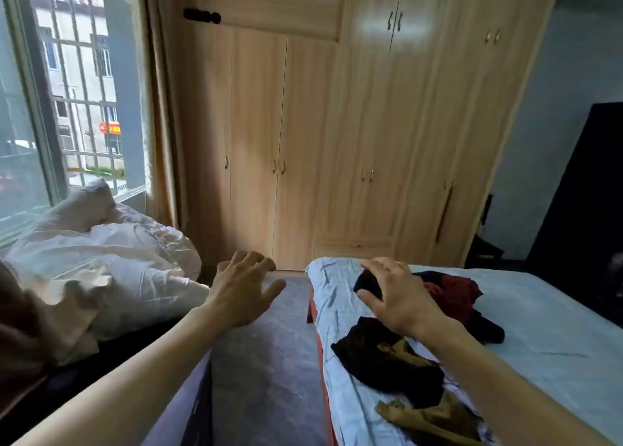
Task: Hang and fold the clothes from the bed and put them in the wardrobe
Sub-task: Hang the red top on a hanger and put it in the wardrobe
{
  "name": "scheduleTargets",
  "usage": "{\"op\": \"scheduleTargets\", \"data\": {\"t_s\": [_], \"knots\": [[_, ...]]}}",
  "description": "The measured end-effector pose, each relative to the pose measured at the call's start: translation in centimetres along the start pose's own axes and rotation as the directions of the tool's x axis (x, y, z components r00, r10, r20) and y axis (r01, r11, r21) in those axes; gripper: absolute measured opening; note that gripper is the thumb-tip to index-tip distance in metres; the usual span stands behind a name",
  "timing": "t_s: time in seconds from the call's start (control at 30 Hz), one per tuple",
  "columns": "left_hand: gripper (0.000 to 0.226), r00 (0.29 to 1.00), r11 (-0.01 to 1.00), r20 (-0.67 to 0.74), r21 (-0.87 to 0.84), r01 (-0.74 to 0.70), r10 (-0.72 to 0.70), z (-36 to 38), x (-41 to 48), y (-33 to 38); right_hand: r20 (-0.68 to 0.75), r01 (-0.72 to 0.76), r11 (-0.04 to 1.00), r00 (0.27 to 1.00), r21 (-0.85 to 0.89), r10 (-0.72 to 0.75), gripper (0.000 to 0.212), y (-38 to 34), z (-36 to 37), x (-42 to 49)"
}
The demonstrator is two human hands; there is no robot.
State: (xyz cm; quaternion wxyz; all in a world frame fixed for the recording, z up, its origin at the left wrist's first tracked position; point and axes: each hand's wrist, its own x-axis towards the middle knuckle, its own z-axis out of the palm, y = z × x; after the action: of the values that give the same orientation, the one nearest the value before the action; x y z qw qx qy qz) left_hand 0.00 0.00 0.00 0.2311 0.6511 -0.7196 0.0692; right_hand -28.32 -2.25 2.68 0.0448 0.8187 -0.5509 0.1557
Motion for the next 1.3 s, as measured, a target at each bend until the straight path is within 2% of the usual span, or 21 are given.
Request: {"op": "scheduleTargets", "data": {"t_s": [0.13, 0.3, 0.4, 0.57, 0.77, 0.9, 1.1, 1.3], "knots": [[0.051, 0.998, 1.000, 0.052, -0.008, 0.026, -0.026, 2.2, 2.2, -2.9, 0.043, -0.033, 0.999, 0.998, -0.026, 0.034, 0.061, -0.8, 1.8, 3.2], [0.049, 0.998, 0.997, 0.049, -0.068, 0.038, -0.035, 4.4, 5.5, -5.8, 0.013, -0.047, 0.999, 0.999, -0.020, 0.048, 0.056, -0.7, 4.0, 7.3], [0.049, 0.995, 0.989, 0.085, -0.133, 0.068, -0.057, 6.1, 7.9, -7.1, 0.041, -0.046, 0.999, 0.998, -0.025, 0.047, 0.057, 0.3, 5.9, 10.0], [0.053, 0.984, 0.997, 0.176, -0.078, 0.028, -0.014, 10.2, 12.2, -7.4, 0.061, -0.059, 0.998, 0.996, -0.011, 0.060, 0.058, 2.5, 9.4, 15.2], [0.050, 0.983, 1.000, 0.184, 0.012, -0.025, 0.022, 14.3, 22.1, -8.7, 0.015, -0.069, 0.995, 0.998, 0.070, 0.068, 0.058, 7.2, 13.6, 24.6], [0.046, 0.975, 0.999, 0.220, 0.039, -0.037, 0.028, 17.0, 30.0, -9.0, -0.001, -0.133, 0.982, 0.991, 0.133, 0.134, 0.057, 10.8, 16.2, 30.9], [0.048, 0.966, 0.998, 0.254, -0.020, -0.052, 0.055, 21.6, 38.7, -9.2, 0.040, -0.169, 0.982, 0.985, 0.084, 0.166, 0.056, 15.4, 19.0, 38.7], [0.046, 0.959, 0.996, 0.272, -0.060, -0.063, 0.077, 26.8, 45.8, -12.7, 0.089, -0.195, 0.981, 0.977, 0.000, 0.194, 0.057, 17.3, 22.5, 46.1]]}}
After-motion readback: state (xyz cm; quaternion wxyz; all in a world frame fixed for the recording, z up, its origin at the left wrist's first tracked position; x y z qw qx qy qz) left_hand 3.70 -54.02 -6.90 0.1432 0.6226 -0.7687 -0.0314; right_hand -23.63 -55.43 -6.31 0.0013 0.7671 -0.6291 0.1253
